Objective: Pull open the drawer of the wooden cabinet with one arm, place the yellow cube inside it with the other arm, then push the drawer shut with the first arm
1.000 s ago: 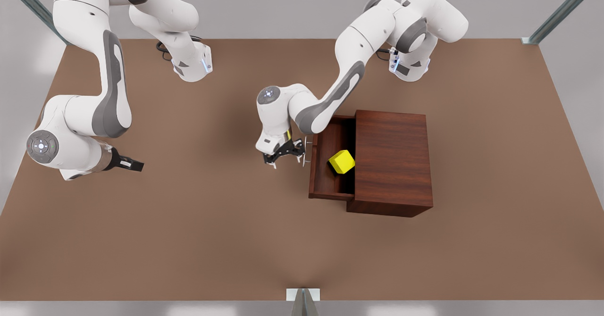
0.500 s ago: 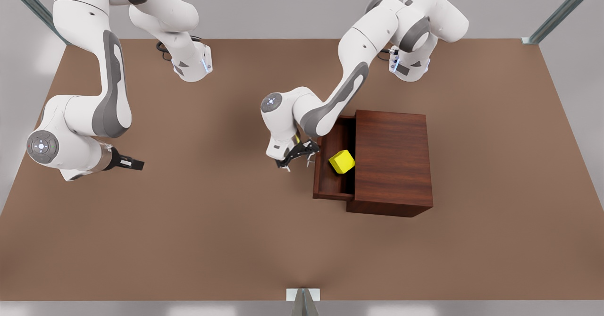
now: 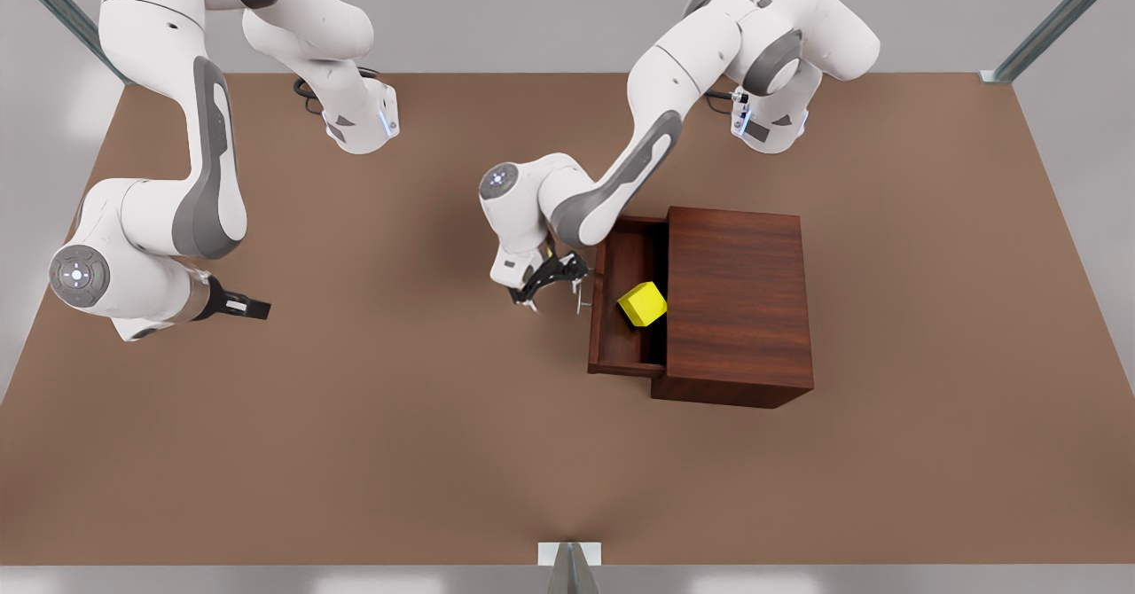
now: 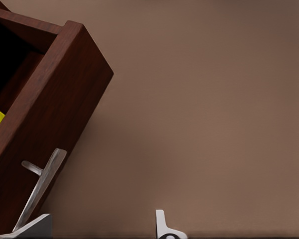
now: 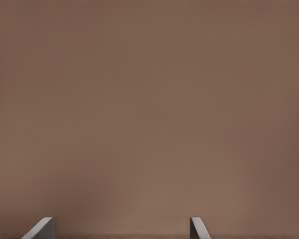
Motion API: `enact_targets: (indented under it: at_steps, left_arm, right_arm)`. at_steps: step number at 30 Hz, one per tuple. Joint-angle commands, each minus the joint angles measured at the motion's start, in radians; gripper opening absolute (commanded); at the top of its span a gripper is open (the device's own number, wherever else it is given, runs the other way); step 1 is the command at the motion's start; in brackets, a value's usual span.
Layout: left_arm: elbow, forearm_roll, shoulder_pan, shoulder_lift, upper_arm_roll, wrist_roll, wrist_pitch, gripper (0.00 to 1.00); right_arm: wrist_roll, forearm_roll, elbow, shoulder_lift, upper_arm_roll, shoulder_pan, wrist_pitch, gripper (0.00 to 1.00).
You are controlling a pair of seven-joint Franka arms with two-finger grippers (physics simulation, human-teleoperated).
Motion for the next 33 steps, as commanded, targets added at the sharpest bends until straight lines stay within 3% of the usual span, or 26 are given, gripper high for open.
enact_targets:
  at_steps: [1, 6, 17, 33]
  left_arm:
    - [-0.005, 0.000, -0.009, -0.001, 0.000, -0.056, 0.005, 1.00]
    - [-0.092, 0.002, -0.009, -0.077, 0.002, 0.000, -0.035, 1.00]
    - [-0.104, 0.009, 0.034, -0.077, 0.011, 0.060, -0.026, 1.00]
    - [-0.129, 0.008, -0.018, -0.062, 0.008, 0.008, -0.017, 1.00]
  right_arm:
    - [-0.012, 0.001, 0.002, -0.001, 0.001, 0.000, 0.000, 1.00]
    - [-0.012, 0.001, 0.000, -0.001, 0.001, 0.000, 0.000, 1.00]
    - [-0.012, 0.001, 0.000, 0.000, -0.001, 0.000, 0.000, 1.00]
    - [-0.012, 0.001, 0.002, 0.000, -0.001, 0.000, 0.000, 1.00]
